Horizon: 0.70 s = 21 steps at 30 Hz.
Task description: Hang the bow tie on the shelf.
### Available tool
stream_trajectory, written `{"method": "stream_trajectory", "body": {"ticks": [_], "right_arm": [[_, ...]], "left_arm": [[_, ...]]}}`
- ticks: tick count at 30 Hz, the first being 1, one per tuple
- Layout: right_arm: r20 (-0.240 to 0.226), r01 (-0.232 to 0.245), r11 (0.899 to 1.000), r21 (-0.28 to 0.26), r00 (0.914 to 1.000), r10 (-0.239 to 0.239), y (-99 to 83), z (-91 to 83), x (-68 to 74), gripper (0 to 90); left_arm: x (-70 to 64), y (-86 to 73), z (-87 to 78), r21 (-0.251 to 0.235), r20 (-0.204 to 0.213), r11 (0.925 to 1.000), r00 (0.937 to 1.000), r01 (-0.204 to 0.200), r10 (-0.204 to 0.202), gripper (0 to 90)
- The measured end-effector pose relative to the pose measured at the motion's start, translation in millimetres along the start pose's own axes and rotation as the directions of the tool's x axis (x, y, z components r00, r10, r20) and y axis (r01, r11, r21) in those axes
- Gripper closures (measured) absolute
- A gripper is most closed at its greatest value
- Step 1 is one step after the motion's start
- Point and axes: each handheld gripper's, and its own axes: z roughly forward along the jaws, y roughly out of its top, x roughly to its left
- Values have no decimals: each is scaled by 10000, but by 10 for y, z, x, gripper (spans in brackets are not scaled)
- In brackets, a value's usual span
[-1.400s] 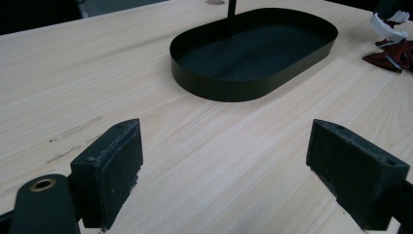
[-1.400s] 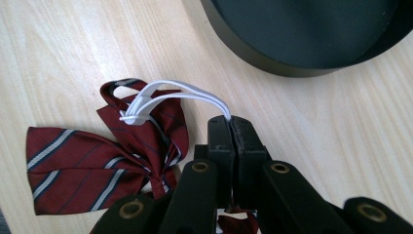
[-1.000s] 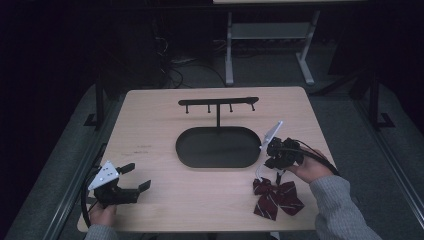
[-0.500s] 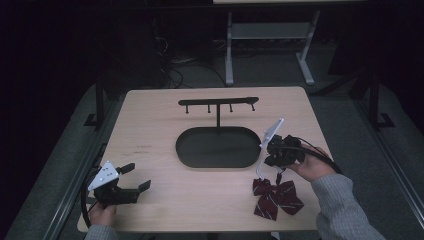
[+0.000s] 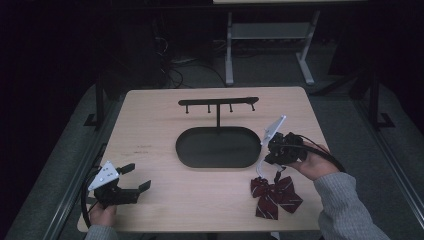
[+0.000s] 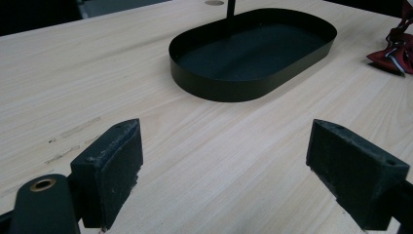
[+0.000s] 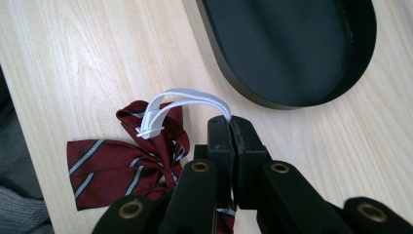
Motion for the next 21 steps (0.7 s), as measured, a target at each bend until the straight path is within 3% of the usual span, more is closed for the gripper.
{"method": "stream_trajectory", "body": {"ticks": [21], "right_arm": [[90, 280, 9993, -259, 9996, -278, 87, -196, -6, 874]], "left_arm": [[15, 1, 3, -74, -51, 10000, 10000, -10, 9, 131]]}}
